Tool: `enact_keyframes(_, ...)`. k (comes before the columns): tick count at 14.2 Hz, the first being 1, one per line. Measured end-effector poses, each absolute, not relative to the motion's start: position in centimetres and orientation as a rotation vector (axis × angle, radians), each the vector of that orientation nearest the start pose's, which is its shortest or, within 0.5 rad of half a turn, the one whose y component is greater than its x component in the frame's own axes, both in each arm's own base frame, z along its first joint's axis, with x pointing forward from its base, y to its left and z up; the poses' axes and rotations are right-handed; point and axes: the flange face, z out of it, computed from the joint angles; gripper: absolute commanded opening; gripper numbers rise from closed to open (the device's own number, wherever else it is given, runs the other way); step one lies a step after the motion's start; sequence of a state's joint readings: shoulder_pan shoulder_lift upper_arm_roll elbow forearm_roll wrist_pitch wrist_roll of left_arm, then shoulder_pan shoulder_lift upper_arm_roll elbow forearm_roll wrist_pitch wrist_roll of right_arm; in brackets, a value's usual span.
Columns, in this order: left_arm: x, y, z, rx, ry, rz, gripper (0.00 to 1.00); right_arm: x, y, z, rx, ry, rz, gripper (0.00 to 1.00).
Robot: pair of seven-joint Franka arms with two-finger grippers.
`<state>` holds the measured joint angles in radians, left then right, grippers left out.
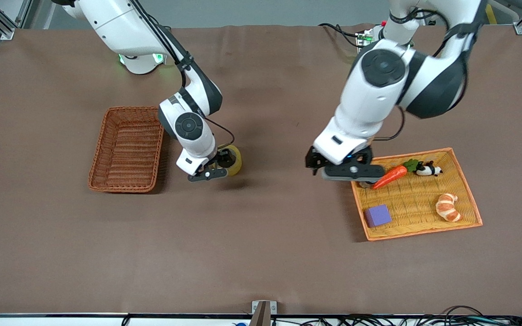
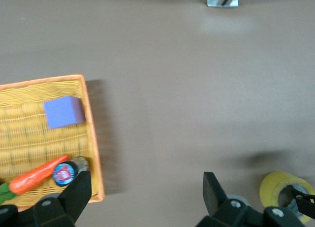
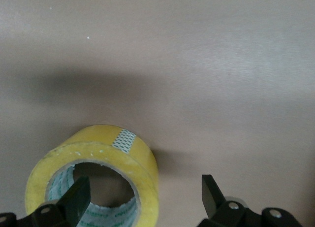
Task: Move tape to another basket
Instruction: 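Grasp the tape with the right gripper while the left gripper releases, then carry the tape into the brown basket while the left gripper withdraws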
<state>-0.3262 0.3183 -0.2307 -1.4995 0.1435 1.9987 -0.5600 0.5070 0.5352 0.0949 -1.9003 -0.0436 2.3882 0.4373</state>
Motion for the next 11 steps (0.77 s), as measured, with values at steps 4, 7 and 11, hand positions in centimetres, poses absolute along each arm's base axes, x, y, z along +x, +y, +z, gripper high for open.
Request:
enact_keyframes(4, 58.3, -28.5, 54.3, -3.190, 0.040, -0.346, 1.00, 50.9, 34.9, 18.9, -3.179, -0.428, 0.048, 1.00)
enact_keyframes(7, 58.7, -23.7, 56.1, -3.207, 0.084, -0.327, 1.00, 50.6, 35.1, 18.6, -3.178, -0.410, 0.011, 0.50)
enact_keyframes(11, 58.0, -19.9, 56.2, -3.171, 0.080, -0.150, 1.00, 50.5, 35.2, 18.6, -3.183, -0.325, -0.004, 0.00)
